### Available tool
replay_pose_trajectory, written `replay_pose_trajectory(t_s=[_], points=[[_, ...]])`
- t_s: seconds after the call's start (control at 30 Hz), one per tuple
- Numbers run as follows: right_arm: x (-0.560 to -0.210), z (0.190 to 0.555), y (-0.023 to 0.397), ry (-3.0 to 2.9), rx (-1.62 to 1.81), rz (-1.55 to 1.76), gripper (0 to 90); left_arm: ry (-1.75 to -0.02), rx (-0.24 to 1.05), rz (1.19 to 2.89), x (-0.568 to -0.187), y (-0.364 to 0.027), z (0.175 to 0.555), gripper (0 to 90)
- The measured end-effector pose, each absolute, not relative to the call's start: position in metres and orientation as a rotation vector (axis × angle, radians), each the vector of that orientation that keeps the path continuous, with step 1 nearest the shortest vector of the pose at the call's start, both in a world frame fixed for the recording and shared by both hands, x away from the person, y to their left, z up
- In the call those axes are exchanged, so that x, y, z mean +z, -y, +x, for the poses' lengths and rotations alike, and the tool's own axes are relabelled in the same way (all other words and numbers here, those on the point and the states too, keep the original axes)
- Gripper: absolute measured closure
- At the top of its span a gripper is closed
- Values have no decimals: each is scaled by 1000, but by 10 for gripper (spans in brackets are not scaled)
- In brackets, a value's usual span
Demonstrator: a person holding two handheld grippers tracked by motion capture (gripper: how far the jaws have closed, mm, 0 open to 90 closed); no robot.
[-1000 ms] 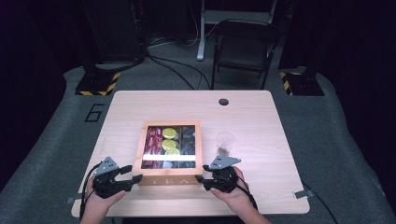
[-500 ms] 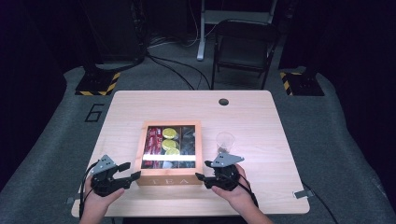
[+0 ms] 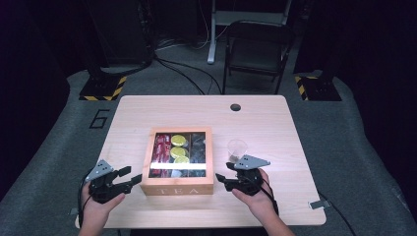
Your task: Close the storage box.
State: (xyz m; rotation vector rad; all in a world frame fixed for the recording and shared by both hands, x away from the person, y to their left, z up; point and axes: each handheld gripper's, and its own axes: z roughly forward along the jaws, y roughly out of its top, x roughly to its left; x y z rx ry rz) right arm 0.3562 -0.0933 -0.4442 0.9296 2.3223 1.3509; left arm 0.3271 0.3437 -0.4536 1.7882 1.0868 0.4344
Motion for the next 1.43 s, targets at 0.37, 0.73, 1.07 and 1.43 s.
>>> replay_pose_trajectory(t_s=[0.37, 0.73, 1.07, 1.43], points=[[-452, 358, 97, -2323, 1308, 964, 418, -1160, 485, 1774, -462, -362, 337, 407], [-462, 361, 99, -2320, 1282, 995, 421, -1243, 437, 1795, -477, -368, 350, 411], [-469, 362, 99, -2337, 1241, 993, 421, -1263, 439, 1783, -479, -370, 354, 411], [-470, 356, 105, -2300, 1271, 1033, 419, -1257, 458, 1760, -477, -366, 362, 405]])
